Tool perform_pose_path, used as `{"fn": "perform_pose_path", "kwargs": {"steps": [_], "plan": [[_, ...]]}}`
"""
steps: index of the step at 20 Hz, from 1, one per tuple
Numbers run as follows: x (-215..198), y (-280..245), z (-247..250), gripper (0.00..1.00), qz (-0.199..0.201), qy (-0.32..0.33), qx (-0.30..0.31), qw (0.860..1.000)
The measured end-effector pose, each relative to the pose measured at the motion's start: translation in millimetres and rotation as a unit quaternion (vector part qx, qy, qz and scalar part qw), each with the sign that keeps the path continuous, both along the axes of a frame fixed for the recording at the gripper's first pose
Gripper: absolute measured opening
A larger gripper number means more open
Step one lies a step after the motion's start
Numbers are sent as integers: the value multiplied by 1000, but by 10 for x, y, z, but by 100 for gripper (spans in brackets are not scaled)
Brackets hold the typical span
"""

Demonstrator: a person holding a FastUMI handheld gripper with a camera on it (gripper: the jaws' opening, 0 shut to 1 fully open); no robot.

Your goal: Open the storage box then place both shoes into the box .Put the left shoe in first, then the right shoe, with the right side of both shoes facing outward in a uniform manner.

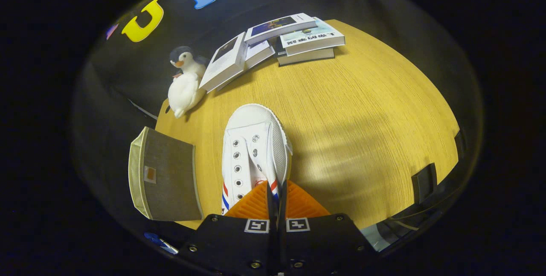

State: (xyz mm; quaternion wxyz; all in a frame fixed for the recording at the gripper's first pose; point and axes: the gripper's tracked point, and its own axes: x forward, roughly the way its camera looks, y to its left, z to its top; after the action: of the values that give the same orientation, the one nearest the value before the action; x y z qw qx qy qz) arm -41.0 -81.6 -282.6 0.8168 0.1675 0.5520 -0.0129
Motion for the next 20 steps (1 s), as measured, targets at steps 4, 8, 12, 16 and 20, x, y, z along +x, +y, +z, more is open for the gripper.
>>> {"fn": "perform_pose_path", "kwargs": {"steps": [4,8,12,16,20], "plan": [[40,277,241,0,9,-11,11,1000],[141,610,435,0,13,-24,24,999],[207,963,578,0,31,-28,37,998],[292,1309,696,0,49,-34,42,997],[368,1737,805,0,66,-37,60,995]]}}
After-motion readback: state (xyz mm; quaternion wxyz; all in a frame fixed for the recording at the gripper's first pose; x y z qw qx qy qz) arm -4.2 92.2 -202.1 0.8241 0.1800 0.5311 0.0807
